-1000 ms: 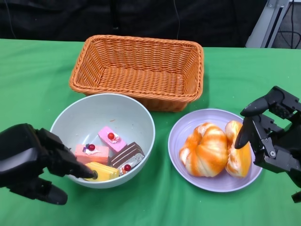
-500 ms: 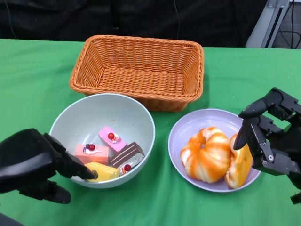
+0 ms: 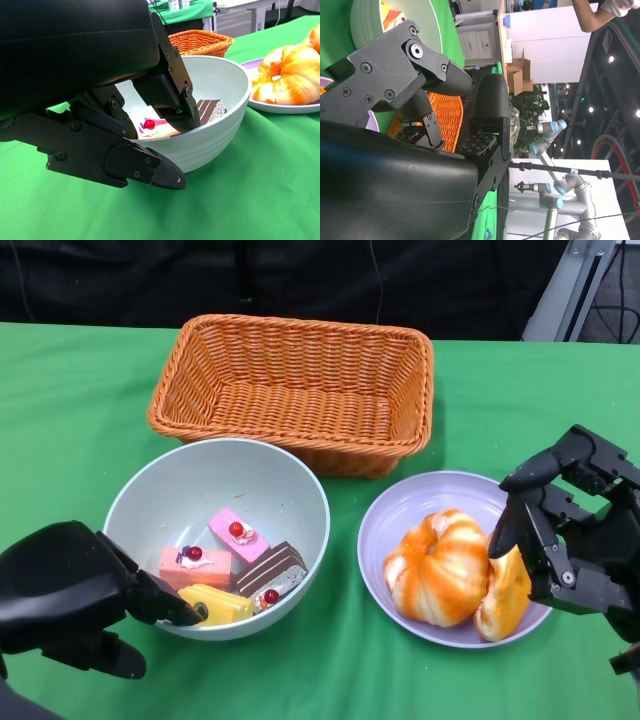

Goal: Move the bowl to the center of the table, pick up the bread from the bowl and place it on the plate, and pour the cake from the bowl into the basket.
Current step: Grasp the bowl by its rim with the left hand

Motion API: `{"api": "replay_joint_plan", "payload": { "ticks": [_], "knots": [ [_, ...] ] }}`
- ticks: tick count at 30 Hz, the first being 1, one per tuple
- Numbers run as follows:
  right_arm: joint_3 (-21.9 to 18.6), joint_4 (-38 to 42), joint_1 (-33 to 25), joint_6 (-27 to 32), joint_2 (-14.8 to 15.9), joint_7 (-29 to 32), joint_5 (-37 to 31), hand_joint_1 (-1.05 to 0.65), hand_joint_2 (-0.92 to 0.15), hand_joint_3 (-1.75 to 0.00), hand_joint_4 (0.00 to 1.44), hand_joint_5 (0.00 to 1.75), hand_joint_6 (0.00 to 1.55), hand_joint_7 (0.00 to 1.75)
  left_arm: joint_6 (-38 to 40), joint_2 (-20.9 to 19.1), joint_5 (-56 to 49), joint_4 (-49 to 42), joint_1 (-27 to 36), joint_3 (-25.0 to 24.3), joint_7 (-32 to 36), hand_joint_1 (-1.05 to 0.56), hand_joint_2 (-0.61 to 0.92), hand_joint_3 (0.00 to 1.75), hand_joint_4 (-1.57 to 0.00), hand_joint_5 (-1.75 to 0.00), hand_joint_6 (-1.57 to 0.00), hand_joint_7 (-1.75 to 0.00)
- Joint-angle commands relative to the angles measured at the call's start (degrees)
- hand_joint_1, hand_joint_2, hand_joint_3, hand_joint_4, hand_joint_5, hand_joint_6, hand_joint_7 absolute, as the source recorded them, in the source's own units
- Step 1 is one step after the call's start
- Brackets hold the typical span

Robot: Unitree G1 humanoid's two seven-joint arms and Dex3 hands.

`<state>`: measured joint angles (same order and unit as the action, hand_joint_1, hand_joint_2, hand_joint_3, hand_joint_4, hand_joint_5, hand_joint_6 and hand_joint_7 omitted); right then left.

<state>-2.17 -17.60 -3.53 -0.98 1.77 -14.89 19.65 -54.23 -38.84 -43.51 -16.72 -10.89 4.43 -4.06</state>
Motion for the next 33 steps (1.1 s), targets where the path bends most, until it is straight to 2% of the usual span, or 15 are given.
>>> {"api": "replay_joint_plan", "payload": {
  "ticks": [1, 13, 19, 22, 33],
  "knots": [
    [-0.2, -1.0, -0.3, -1.1, -0.3, 0.2, 0.2, -0.11, -0.47, -1.17, 0.74, 1.63, 0.7, 1.25, 1.6, -1.3, -1.3, 0.8, 0.0, 1.2, 1.5, -0.56, 0.92, 0.08, -1.02, -0.03, -0.93, -0.01],
    [-0.8, -4.4, -0.9, -0.6, -1.0, 1.4, 1.3, -0.16, -0.46, -1.2, 0.76, 1.61, 0.71, 1.23, 7.9, -0.4, -2.4, 3.4, 0.1, 5.0, 2.3, -0.52, 0.92, 0.09, -1.01, -0.02, -0.92, 0.0],
    [-0.8, -7.0, -1.7, 0.0, -0.8, 2.7, 0.9, -0.16, -0.51, -1.17, 0.7, 1.67, 0.68, 1.27, 11.6, 0.3, -2.7, 2.6, -1.3, 7.6, 1.4, -0.61, 0.92, 0.19, -1.0, -0.01, -0.9, 0.0],
    [-0.8, -7.4, -1.9, 0.2, -0.7, 2.8, 1.3, -0.15, -0.5, -1.21, 0.69, 1.68, 0.66, 1.31, 13.1, 0.5, -2.7, 1.8, -2.2, 9.0, 1.4, -0.65, 0.92, 0.23, -1.0, -0.01, -0.9, 0.0],
    [-0.6, -8.2, -2.1, 0.5, -0.9, 3.3, 1.8, -0.12, -0.51, -1.18, 0.71, 1.65, 0.68, 1.27, 17.5, 1.6, -3.7, -1.8, -5.9, 13.4, 0.9, -0.73, 0.92, 0.34, -0.97, 0.0, -0.86, 0.0]
  ]
}}
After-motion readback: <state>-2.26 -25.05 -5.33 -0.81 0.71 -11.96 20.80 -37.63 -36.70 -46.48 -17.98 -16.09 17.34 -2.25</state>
